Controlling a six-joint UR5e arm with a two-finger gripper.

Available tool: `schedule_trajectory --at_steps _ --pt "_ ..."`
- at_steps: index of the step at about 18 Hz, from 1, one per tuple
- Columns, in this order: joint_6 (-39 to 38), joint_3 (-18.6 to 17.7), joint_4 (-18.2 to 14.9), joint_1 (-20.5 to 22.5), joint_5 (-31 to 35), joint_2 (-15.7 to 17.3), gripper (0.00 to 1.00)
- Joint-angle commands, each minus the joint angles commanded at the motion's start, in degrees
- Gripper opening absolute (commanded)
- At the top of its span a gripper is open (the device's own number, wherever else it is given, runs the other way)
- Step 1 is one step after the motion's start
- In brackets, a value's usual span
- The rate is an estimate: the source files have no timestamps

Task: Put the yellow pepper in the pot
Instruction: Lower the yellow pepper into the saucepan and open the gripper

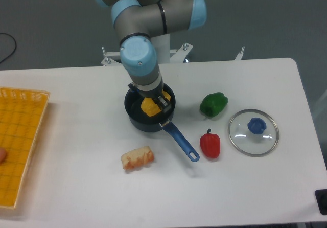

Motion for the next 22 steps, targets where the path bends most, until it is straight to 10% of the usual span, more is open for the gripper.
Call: schedule_trajectory --at_steps 22 --pt "-0.53 -3.61 3.52 -1.85 2.47 -2.2 0.59"
